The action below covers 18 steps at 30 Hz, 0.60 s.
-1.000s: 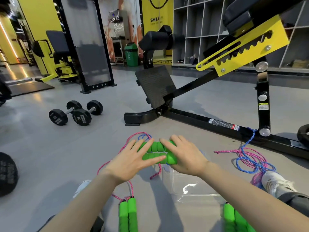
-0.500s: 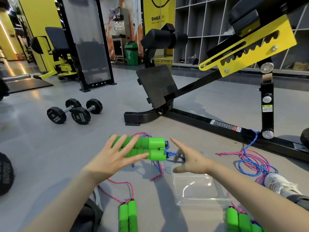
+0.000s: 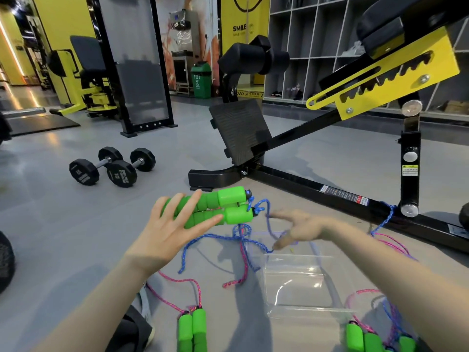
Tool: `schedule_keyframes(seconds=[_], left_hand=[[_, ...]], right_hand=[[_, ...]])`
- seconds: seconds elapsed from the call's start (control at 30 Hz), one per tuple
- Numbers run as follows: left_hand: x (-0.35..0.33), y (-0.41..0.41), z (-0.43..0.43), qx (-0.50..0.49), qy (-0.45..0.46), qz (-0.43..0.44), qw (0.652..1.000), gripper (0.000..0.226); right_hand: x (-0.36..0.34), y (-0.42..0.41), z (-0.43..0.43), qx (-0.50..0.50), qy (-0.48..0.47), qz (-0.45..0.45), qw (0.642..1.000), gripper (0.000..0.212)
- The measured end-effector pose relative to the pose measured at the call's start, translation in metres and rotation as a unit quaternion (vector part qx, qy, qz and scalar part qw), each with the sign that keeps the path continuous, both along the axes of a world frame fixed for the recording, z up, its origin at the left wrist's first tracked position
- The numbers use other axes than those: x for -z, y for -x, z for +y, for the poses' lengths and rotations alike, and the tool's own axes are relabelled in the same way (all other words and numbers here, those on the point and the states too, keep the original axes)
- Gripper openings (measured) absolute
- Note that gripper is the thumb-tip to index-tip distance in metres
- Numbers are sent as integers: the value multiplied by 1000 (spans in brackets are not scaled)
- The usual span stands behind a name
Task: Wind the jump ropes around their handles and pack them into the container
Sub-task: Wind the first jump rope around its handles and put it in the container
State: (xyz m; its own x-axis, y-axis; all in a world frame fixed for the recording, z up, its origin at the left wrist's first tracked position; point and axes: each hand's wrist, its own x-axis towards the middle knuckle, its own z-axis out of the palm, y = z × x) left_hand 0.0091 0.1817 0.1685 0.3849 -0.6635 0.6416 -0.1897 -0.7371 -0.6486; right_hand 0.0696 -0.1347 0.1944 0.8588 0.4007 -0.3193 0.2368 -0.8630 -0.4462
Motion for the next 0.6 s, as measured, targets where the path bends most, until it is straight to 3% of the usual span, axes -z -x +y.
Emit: schedule_keyframes(seconds=[0.07,0.13,0.2,0.27,0.37,0.43,0.47,0.53,0.6], left_hand=[[-5,0,-14,14,-2,6,1000,83],[-7,0,-22,20,-1,-8,1000,92],[-8,-1,-24,10,12,-24,1000,93],[-8,-2,-18,-10,33,-32,999,84],[-5,0,12,-58,42,-32,997,70],[-1,4,35,-91,37,-29,995,72],[1,6,43,-105,36,-28,993,74],[4,6,50,-125,41,-36,991,76],[5,3,46,-128,52,-48,989,80]], right_hand=[[12,20,27,-8,-182,71,981,91],[27,29,53,8,-344,88,935,70],[40,31,71,55,-431,93,896,38],[48,29,75,87,-377,72,919,6],[53,10,44,118,-104,-51,986,19],[44,-2,8,187,54,-189,962,23],[34,-6,-8,231,73,-237,941,24],[14,-18,-33,311,-30,-239,919,25],[-9,-28,-40,337,-236,-153,899,19]])
